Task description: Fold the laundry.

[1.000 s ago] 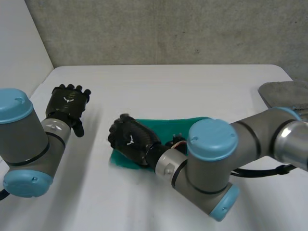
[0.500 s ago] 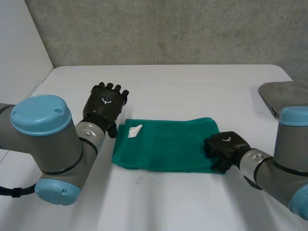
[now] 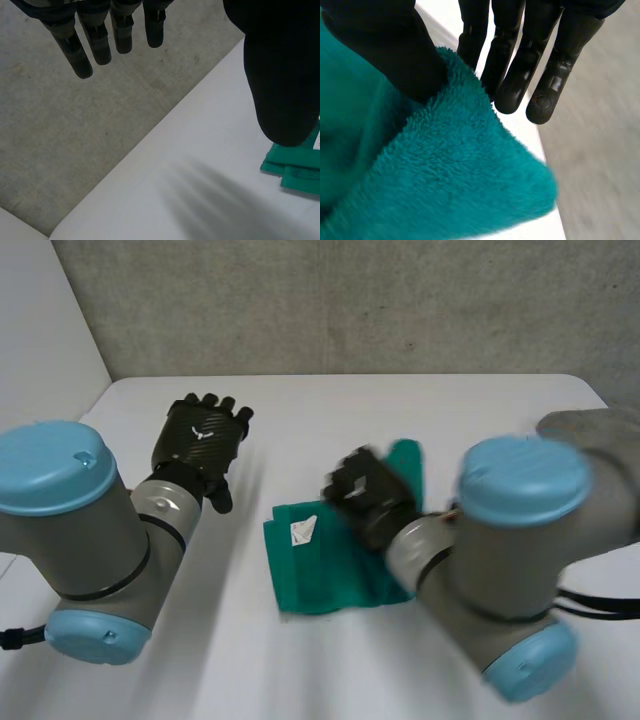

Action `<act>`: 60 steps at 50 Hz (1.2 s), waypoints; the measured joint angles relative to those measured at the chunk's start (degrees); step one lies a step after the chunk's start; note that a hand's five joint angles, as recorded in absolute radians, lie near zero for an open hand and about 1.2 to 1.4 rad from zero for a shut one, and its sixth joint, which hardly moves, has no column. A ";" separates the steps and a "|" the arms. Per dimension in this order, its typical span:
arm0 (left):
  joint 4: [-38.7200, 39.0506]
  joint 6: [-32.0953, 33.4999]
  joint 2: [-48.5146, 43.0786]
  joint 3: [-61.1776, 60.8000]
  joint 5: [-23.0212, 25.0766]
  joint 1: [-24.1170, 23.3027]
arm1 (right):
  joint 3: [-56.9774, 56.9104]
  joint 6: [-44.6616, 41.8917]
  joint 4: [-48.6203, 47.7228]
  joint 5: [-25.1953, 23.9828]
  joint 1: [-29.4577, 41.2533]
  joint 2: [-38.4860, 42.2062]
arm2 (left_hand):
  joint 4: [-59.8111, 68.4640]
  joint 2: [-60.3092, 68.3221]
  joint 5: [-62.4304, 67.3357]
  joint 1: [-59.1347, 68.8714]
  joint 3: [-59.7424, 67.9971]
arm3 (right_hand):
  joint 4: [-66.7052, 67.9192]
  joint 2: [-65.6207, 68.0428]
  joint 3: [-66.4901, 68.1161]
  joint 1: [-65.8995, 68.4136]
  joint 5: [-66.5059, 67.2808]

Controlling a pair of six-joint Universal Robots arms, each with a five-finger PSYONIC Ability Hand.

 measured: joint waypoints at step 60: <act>-20.15 -12.77 -11.81 15.24 0.92 -9.32 | -5.78 29.16 12.20 -1.62 -12.16 5.96 | 0.00 0.00 0.00 0.00 0.00 | -54.72 -54.34 -55.62 -45.32 -53.72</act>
